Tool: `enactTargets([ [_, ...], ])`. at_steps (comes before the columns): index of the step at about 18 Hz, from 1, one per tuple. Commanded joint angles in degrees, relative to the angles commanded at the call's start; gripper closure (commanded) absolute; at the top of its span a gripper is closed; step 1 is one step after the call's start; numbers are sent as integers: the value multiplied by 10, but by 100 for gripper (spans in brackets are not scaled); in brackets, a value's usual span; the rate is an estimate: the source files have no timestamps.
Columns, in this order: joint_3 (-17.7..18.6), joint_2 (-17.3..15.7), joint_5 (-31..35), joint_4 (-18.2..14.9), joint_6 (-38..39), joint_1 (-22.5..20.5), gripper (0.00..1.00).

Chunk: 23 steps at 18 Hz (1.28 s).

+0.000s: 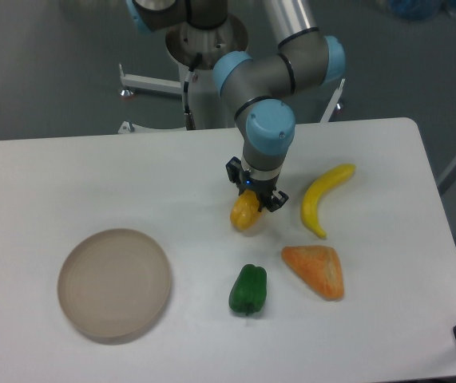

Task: Pick up the yellow pepper from the table
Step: 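Lower the open gripper onto the yellow pepper and close it, then lift the held yellow pepper and carry it toward the orange vegetable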

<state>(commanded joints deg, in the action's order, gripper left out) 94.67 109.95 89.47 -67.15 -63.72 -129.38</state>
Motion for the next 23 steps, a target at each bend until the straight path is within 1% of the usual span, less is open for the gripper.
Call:
enactTargets([
  [1,-11,1,2,1,-1,0,72],
  [3,-47,4,0,-1,-12,0,70],
  [7,-104,20,3,-3,-25,-4,69],
  [9,-135,33,2,-4,-25,-13,69],
  [13,-190,69,4,-3,-25,-14,69],
  [16,-223,100,29,-1,-26,-13,69],
  [17,-228,103,30,-2,-28,-13,69],
  [23,-228,103,31,-1,-33,-15,69],
])
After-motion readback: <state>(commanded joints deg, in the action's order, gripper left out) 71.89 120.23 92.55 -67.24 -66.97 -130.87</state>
